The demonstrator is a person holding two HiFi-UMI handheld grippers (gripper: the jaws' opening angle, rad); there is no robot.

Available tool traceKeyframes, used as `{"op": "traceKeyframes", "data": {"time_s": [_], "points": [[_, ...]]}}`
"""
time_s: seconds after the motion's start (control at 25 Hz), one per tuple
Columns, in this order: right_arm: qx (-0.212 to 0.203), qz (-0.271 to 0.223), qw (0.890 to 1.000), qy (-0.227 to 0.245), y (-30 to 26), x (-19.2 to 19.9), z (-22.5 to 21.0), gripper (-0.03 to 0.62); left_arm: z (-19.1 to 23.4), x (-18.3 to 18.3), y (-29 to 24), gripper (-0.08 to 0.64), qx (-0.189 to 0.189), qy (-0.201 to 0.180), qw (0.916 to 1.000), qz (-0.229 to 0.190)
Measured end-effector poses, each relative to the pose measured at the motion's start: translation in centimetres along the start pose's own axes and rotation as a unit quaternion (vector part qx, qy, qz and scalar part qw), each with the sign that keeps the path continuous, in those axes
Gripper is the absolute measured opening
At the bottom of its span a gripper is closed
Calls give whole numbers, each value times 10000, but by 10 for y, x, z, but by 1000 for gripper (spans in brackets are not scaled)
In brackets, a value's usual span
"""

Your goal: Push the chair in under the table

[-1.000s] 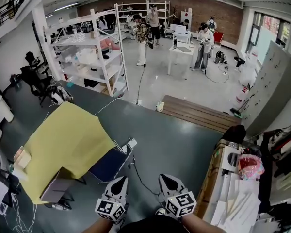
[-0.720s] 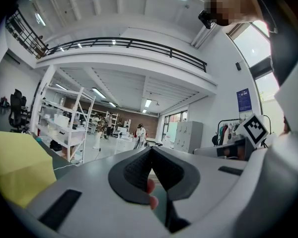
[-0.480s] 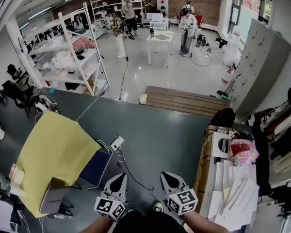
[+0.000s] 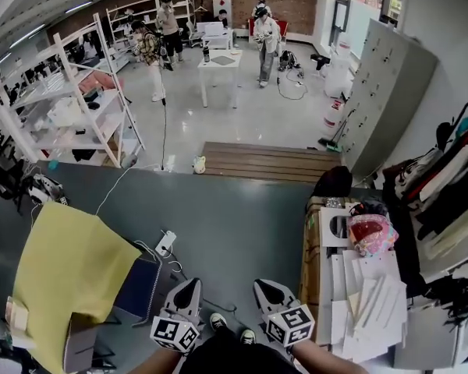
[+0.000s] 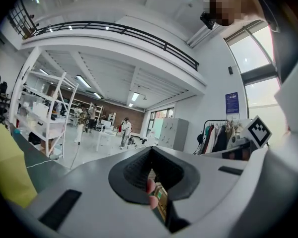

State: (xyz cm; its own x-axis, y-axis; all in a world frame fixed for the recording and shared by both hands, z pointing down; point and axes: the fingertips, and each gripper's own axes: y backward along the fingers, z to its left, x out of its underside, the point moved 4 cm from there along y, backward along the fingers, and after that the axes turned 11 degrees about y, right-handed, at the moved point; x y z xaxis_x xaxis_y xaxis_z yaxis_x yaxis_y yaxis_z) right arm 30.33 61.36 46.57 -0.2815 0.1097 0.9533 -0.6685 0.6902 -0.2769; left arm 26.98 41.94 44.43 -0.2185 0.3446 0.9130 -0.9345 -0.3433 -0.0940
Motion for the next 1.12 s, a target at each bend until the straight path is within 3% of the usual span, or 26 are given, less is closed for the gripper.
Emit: {"op": "traceKeyframes", "data": {"time_s": [0.24,0.44,0.84,1.12], "points": [[384,-85,9991,-123,-27,-28,4,12,20,-32,-32,8,619,-89,9980,-67],[621,-182,9977,-201,-43,-32,14,12,45,-43,-48,8,890,-125,9959,-65],[874,-169,9959,-156,-48,-32,4,12,52,-36,-47,8,1069,22,9943,19],[821,-194,9964,-61,-66,-40,-3,12,69,-40,-56,8,921,58,9957,-37]]}}
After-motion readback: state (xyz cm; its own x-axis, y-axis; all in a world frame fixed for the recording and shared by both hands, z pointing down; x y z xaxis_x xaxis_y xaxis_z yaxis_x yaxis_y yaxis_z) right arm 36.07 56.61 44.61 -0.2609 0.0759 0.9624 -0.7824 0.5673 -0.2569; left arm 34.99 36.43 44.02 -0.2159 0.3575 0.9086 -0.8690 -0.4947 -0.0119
